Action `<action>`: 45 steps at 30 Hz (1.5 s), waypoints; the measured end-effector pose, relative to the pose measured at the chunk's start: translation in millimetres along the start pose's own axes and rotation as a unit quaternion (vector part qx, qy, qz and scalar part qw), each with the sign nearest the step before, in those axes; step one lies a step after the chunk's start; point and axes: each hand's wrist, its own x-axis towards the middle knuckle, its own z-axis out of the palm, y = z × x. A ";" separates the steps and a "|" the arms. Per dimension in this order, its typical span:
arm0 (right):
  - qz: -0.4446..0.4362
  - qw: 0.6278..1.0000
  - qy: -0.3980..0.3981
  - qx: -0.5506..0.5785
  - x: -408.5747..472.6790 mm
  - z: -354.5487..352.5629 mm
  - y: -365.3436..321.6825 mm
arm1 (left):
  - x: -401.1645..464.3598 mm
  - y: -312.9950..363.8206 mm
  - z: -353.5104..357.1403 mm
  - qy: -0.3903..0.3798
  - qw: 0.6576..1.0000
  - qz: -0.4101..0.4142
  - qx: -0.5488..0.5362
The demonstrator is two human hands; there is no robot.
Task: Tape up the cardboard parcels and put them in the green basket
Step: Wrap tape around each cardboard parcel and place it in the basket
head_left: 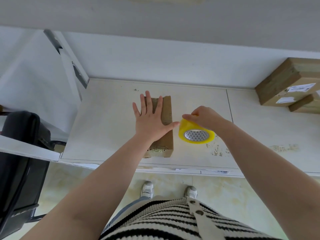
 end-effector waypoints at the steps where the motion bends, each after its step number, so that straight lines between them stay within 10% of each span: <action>1: 0.009 1.000 -0.001 -0.008 0.4 0.5 1.3 | 0.9 1.7 -0.4 -0.011 1.000 -0.013 -0.002; 13: -0.035 0.998 -0.005 -0.045 -14.2 -23.2 -8.0 | -4.6 9.0 -10.5 -0.028 0.983 -0.064 -0.168; 20: -0.079 0.996 -0.032 -0.005 -26.1 -73.9 -11.4 | -4.7 17.4 1.6 -0.097 0.858 -0.086 -0.497; 45: -0.118 0.991 -0.008 -0.053 -19.4 -52.4 -38.5 | -6.7 -63.7 30.0 -0.139 0.701 -0.104 -0.692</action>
